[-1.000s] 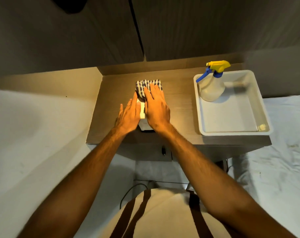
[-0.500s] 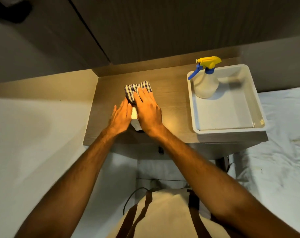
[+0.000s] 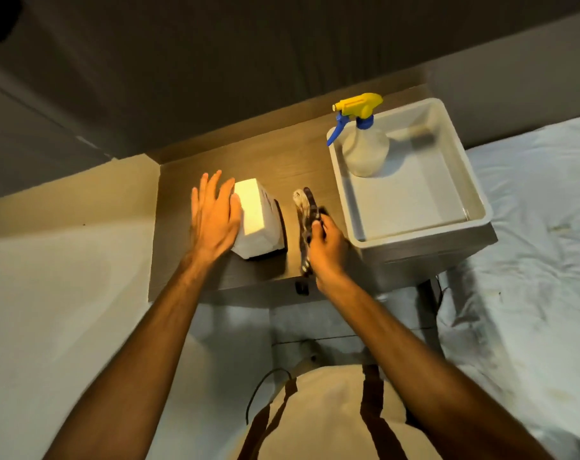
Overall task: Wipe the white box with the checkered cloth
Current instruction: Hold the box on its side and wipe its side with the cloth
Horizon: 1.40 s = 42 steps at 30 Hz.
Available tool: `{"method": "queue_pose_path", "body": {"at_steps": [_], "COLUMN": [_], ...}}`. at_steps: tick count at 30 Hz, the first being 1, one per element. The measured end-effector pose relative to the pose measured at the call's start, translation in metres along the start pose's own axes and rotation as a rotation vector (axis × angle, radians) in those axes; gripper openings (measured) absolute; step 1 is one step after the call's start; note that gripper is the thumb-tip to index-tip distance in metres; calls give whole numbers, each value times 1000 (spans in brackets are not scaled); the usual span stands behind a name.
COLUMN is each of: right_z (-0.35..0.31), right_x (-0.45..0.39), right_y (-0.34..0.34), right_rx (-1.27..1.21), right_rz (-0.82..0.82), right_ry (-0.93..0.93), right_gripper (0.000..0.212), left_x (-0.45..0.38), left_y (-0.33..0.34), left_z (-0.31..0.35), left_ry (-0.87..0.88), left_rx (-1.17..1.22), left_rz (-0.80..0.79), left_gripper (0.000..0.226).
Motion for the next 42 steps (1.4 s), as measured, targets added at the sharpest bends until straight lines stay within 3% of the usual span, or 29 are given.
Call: {"method": "queue_pose_path", "body": {"at_steps": [3,6,16,22,26,32,37,42], "right_z": [1,-2,-36,-24,4,-47,-30,-8], "right_x": [-10,-3,29,-8,23,22,-14,33], "right_y": [24,47,71,93,76,86,102,71], "right_rx": [-83,-137,-169,-53,-16,-138,-14,-29], "right_rz": [38,40,-68,-196,-195,-205,-226,-265], "right_ry": [171,276,-20,8,35,-136,-1,28], "right_gripper": [36,37,40,43,45,41,41,44], "left_x": [-3,0,5,5,5,3,3,2], "left_y": [23,21,14,16,16,15,17,17], "left_z": [8,8,18,16,14,20,11,12], "left_ry": [-61,-67,-45,-64,-71,6,-69,-67], "left_rx": [36,49,44,63,63,60,54,40], "left_rz": [-67,12,78,92,115,97,114,110], "left_gripper": [61,60,57,51,51,55,46,48]}}
Point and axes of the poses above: each hand's wrist, its own x-axis away from the middle knuckle, its own y-axis out of the palm, z = x × y, the point moved 9 cm from there along -x, towards the middle knuckle, and after that the axes turned 15 degrees about z, right-handed, at the moved point
